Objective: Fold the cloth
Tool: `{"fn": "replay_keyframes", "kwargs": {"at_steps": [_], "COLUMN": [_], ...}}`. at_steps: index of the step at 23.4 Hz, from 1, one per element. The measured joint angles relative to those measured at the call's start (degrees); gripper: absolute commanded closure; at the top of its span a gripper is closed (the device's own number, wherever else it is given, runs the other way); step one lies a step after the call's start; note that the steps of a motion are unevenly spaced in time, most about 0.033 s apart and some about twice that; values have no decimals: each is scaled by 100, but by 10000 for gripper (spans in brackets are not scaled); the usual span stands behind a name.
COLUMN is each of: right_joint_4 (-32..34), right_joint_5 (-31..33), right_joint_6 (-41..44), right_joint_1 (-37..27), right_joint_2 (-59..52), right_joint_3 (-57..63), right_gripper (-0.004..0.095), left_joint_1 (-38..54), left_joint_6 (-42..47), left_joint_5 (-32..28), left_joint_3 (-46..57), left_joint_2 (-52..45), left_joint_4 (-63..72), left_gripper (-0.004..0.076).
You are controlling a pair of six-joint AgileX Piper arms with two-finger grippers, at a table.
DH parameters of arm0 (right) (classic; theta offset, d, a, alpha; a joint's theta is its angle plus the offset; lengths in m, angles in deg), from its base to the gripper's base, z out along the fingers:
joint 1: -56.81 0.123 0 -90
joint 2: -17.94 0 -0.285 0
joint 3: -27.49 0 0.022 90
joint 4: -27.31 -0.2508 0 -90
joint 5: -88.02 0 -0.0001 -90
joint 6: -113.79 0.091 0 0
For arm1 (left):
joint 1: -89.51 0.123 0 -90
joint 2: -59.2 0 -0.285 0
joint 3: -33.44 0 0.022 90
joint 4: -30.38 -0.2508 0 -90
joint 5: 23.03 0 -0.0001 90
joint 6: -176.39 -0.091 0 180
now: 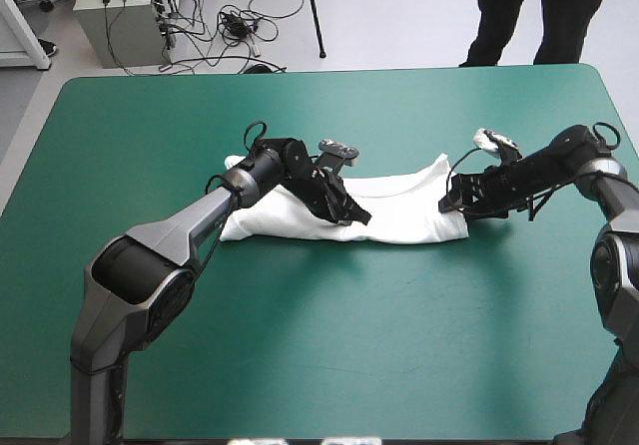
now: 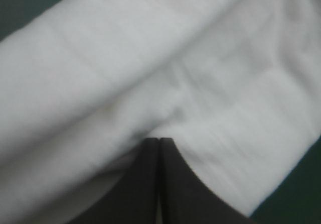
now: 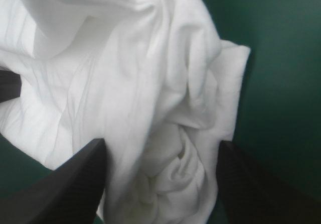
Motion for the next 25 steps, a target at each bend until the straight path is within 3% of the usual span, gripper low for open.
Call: {"fn": "replay_keyframes", "kwargs": {"at_steps": [2,3,4,5,6,12,19,25], "right_joint_4": [-11,-11,-72,-116,-179,-351,-29,-292], "right_joint_5": [38,52,67,80,115,157,-22,40], "right_joint_6": [104,132,145,150,150,144,119,106], "right_joint_1": [13,20,43,62,97,157,287,287], "right_joint_2": [94,136,228,286,388,454,-112,-757], "right_joint_3": [-56,-73,-100,-113,-116,-120,5,-13], "right_gripper": [419,578,670,847,916,923,923,923], "left_joint_1": [0,0,0,0,0,0,0,0], "left_joint_6": [0,0,0,0,0,0,5,5], "left_joint_5": [-10,-11,-11,-11,-11,-11,6,6], "left_joint_3": [0,0,0,0,0,0,-10,-10], "left_joint_2": [0,5,2,2,2,2,2,2], "left_joint_4": [-1,-1,-7,-7,-13,-85,-85,-90], "left_gripper": [733,733,733,733,733,733,733,733]}}
